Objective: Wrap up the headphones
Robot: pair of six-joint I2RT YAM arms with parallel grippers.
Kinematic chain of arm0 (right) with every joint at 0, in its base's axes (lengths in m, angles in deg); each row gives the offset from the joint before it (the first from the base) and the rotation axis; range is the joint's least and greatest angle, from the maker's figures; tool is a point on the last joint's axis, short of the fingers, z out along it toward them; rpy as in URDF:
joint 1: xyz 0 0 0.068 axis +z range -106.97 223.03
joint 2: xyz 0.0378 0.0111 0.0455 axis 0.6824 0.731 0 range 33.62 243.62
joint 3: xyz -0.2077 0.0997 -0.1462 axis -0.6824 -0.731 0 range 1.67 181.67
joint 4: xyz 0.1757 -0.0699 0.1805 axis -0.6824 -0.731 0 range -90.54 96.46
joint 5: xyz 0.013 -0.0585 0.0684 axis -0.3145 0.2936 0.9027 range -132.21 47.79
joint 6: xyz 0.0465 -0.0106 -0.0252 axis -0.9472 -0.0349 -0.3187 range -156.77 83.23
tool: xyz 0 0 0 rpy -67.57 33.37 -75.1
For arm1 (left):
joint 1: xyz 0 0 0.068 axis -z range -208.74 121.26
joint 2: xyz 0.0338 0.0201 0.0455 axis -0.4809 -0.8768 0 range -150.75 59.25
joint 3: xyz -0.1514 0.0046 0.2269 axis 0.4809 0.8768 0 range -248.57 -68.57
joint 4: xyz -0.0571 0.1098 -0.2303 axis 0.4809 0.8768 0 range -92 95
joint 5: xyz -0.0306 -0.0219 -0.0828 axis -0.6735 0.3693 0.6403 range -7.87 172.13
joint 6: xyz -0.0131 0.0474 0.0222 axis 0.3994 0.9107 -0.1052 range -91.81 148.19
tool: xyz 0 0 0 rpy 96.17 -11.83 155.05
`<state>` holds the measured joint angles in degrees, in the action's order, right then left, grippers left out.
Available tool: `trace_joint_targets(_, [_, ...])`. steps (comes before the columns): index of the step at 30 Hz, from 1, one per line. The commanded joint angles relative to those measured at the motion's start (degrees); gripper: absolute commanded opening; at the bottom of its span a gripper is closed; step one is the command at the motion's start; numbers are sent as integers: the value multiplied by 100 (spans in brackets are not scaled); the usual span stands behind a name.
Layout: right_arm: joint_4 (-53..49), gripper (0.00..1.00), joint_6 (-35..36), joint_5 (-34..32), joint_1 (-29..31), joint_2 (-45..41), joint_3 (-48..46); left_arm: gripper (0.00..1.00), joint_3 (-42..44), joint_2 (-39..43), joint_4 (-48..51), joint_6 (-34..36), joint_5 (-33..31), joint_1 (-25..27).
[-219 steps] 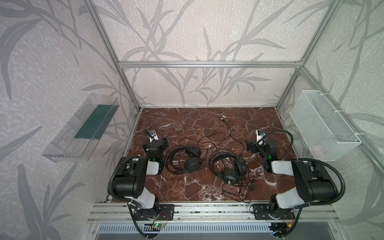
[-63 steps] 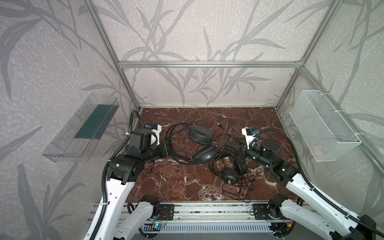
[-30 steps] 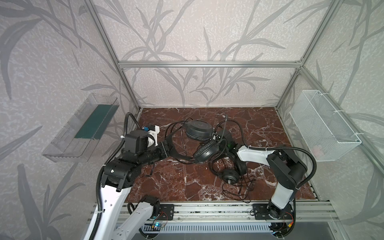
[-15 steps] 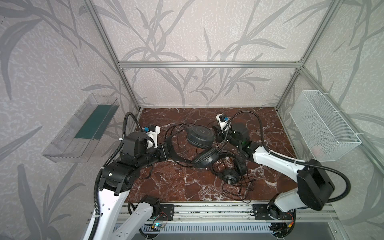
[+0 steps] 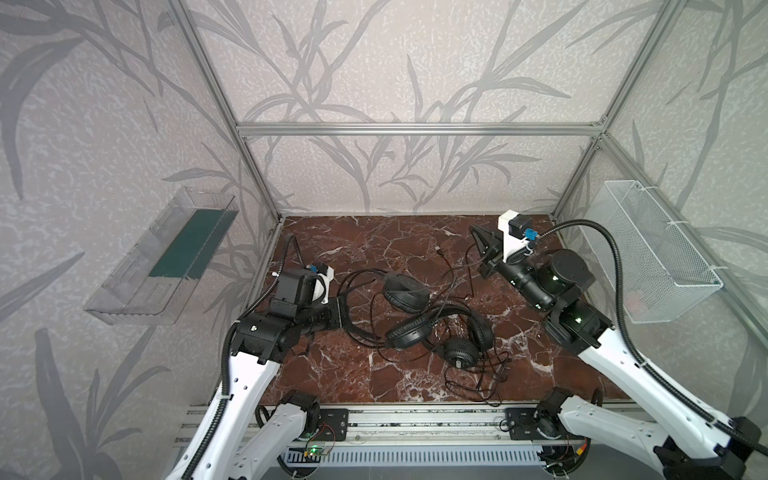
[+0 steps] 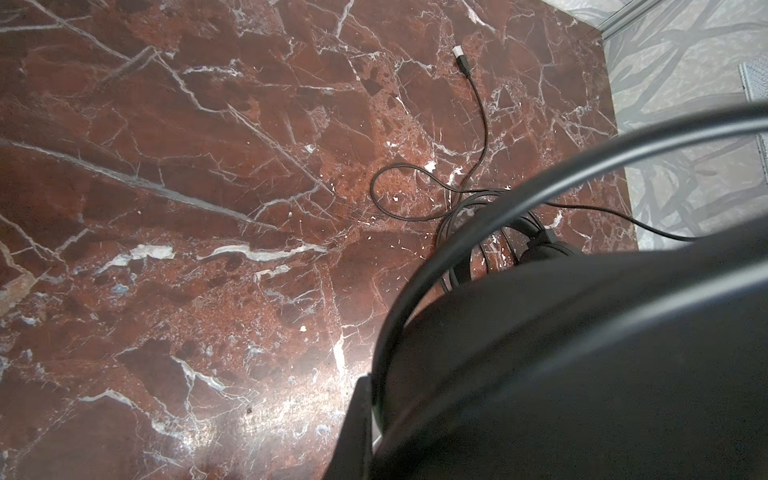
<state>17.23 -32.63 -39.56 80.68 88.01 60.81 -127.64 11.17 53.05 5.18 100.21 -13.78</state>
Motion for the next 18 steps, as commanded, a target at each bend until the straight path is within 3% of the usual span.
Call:
trace_joint_targets(1, [-581, 0, 310, 656, 157, -254, 359, 0, 13, -2, -349, 181, -63, 24])
trace_joint_targets(9, [-1667, 0, 946, 1315, 874, -624, 1091, 0, 79, 129, -374, -366, -1700, 2])
trace_joint_targets(18, [-2137, 0, 1146, 955, 875, -1283, 691, 0, -333, 1072, -826, -1185, -2785, -246])
